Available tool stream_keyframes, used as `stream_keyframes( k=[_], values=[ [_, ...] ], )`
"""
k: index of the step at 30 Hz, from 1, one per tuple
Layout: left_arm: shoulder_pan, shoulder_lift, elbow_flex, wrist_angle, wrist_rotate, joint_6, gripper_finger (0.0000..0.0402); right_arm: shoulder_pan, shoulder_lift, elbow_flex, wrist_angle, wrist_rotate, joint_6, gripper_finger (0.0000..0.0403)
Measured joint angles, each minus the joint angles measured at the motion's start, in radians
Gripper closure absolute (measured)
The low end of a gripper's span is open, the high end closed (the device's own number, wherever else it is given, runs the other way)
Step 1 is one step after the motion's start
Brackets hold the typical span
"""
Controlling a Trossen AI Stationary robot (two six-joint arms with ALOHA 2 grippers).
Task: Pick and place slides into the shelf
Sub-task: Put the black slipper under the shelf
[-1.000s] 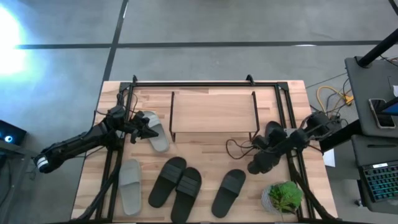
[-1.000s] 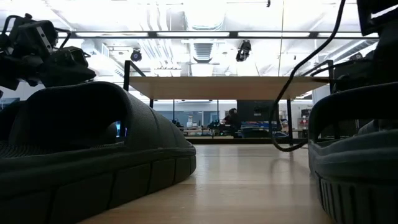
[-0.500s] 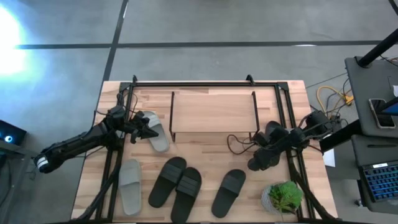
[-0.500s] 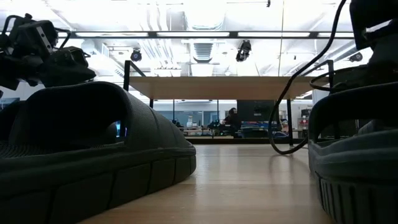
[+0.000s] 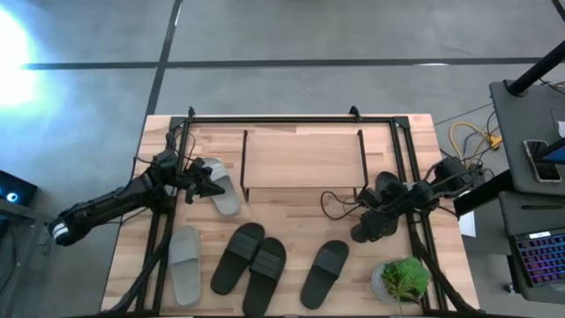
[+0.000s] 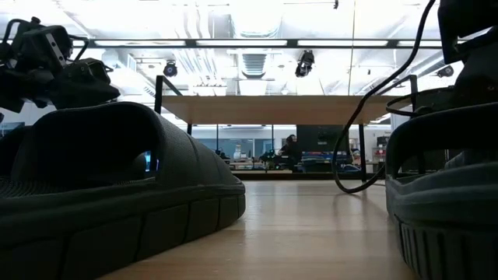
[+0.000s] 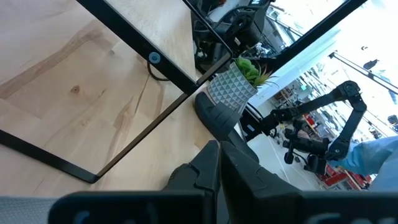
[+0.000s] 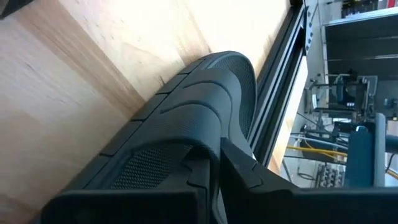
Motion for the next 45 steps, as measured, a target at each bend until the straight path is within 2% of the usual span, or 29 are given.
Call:
stream_keyframes(
  k=[8, 15, 19, 22, 25, 28, 36, 38, 42, 45],
  values=[
    [0.0, -0.003, 0.0, 0.001, 0.0, 0.0, 0.0402, 0.054, -0.051, 0.117, -0.087, -0.015, 0.083, 0.0393],
    [0.0, -0.002, 0.0, 0.0, 0.0, 0.0, 0.0402, 0.134, -0.115, 0.325, -0.19, -0.171, 0.052, 0.0394],
    [0.0, -0.002, 0.0, 0.0, 0.0, 0.0, 0.0402, 0.16, -0.165, 0.471, -0.207, -0.199, 0.085, 0.0394],
    [0.0, -0.002, 0.0, 0.0, 0.0, 0.0, 0.0402, 0.164, -0.187, 0.574, -0.204, -0.16, 0.129, 0.0394],
    [0.0, -0.002, 0.0, 0.0, 0.0, 0.0, 0.0402, 0.162, -0.184, 0.66, -0.157, -0.041, 0.107, 0.0394],
    [0.0, -0.002, 0.0, 0.0, 0.0, 0.0, 0.0402, 0.131, -0.14, 0.708, -0.138, 0.027, 0.024, 0.0394],
    [0.0, -0.001, 0.0, 0.0, 0.0, 0.0, 0.0402, 0.043, 0.1, 0.804, -0.103, 0.06, -0.272, 0.0394],
    [0.0, -0.001, 0.0, 0.0, 0.0, 0.0, 0.0402, 0.03, 0.161, 0.842, -0.139, 0.096, -0.275, 0.0394],
    [0.0, -0.002, 0.0, 0.0, 0.0, 0.0, 0.0402, -0.01, 0.251, 0.889, -0.181, 0.088, -0.259, 0.0394],
    [0.0, -0.002, 0.0, 0.0, 0.0, 0.0, 0.0402, -0.04, 0.319, 0.922, -0.226, 0.094, -0.173, 0.0394]
  ],
)
